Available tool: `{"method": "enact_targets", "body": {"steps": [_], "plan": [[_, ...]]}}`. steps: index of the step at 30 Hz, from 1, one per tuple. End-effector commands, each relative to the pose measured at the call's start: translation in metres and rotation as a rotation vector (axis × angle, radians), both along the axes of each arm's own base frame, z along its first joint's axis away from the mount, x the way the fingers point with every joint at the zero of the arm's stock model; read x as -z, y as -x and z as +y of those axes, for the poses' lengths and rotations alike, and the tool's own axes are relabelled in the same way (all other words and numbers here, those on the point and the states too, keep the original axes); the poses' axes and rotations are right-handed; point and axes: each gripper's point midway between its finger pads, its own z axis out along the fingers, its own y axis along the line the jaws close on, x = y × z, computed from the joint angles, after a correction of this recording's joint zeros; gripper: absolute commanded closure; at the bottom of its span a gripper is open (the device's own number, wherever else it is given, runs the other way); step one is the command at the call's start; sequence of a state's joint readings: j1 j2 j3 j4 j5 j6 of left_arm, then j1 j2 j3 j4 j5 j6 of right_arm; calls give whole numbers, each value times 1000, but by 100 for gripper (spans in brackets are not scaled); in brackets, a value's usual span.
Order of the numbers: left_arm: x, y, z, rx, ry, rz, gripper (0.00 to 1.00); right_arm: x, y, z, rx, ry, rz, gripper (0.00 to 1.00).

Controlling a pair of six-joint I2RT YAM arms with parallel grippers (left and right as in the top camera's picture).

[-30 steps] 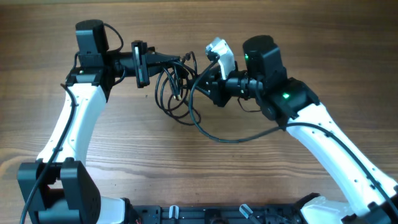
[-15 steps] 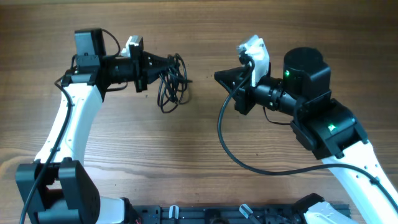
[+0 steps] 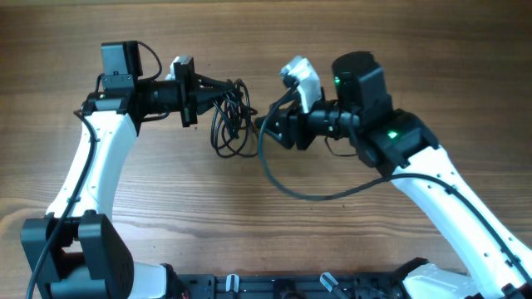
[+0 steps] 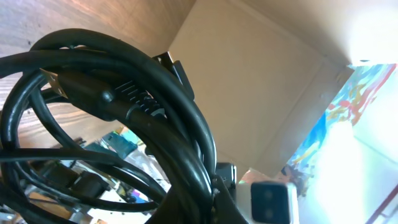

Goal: Untangle cables

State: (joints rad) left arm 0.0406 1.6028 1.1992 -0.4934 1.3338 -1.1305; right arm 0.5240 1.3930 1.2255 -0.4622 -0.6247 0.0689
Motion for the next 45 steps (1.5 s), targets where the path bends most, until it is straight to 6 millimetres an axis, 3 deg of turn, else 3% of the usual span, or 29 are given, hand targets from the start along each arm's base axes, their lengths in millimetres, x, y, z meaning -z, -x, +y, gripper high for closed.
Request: {"method": "enact_targets", "body": {"steps": [1, 5, 10, 12, 14, 17, 23, 31, 33, 37, 41, 45], "plan": [[-12, 5, -2, 14, 51, 68, 96, 7, -11, 6, 22, 75, -105, 45], [-16, 8, -3, 38, 76, 67, 96, 5, -25, 14, 55, 72, -167, 46], [-16, 13, -12, 58, 84, 107, 96, 14, -30, 23, 30, 59, -156, 46], [-16, 14, -16, 69, 83, 111, 96, 17, -38, 21, 70, 72, -159, 51], [-16, 15, -16, 70, 83, 111, 96, 17, -57, 10, 221, 82, -135, 61], [-16, 15, -16, 70, 82, 111, 96, 8, -64, 10, 260, 51, -152, 64], [-14, 13, -16, 60, 72, 111, 96, -18, -56, 7, 252, 4, -198, 63], [-14, 13, -16, 61, 72, 111, 96, -27, -68, 2, 326, -12, -231, 59], [-14, 13, -16, 61, 72, 111, 96, -26, -70, 3, 329, -12, -232, 59], [-15, 17, -23, 82, 74, 112, 96, -1, -83, 11, 329, 13, -199, 59], [-15, 20, -28, 98, 73, 113, 96, 6, -102, 15, 401, -27, -182, 56], [-15, 20, -28, 97, 73, 112, 96, 18, -120, 4, 520, -9, -166, 57]]}}
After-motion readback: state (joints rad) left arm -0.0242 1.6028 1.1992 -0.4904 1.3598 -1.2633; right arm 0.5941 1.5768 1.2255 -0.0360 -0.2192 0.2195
